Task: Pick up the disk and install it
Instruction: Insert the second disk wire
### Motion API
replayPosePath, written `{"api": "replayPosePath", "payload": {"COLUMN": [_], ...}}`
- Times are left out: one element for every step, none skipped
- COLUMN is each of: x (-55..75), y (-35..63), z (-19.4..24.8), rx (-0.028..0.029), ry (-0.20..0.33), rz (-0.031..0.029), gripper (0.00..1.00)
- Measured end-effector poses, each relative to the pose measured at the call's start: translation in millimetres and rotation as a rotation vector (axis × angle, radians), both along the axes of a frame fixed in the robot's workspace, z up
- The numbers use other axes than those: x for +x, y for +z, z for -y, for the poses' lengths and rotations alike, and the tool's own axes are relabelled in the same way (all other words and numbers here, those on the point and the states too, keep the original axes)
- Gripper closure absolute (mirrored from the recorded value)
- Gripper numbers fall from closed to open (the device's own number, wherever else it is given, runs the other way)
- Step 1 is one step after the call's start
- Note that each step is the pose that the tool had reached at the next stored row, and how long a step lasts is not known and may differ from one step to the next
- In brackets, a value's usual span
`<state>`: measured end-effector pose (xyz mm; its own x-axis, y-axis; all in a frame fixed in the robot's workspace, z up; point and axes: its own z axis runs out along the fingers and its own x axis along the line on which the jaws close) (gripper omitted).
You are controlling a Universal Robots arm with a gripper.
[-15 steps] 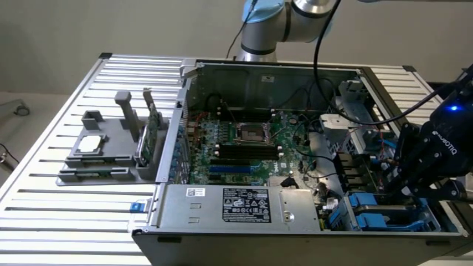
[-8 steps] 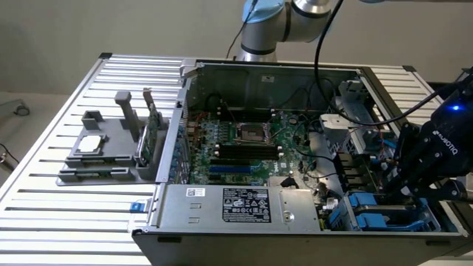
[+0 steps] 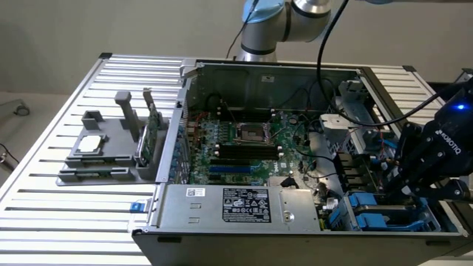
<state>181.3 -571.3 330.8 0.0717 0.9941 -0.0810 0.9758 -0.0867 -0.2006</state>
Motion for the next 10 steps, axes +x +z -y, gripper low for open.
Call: {"api": "replayPosePath", "payload": {"x": [0.8, 1.7, 2.7, 3.7, 4.8, 5.9, 7.0, 8.1, 9.0, 9.8], "y": [0.0, 0.0, -0.1, -0.1, -0.1, -0.1, 0.0, -0.1, -0.1, 0.0], "z": [0.0, 0.0, 0.0, 0.0, 0.0, 0.0, 0.0, 0.0, 0.0, 0.0], "rx": [-0.0001, -0.0001, 0.0001, 0.0002, 0.0002, 0.0001, 0.0000, 0.0001, 0.0002, 0.0001], "ry": [0.000, 0.000, 0.000, 0.000, 0.000, 0.000, 0.000, 0.000, 0.000, 0.000], "rz": [-0.0037, -0.0072, -0.0103, -0.0138, -0.0173, -0.0209, -0.0249, -0.0296, -0.0348, -0.0403], "gripper": [0.83, 0.83, 0.83, 0.83, 0.83, 0.83, 0.83, 0.83, 0.83, 0.83]}}
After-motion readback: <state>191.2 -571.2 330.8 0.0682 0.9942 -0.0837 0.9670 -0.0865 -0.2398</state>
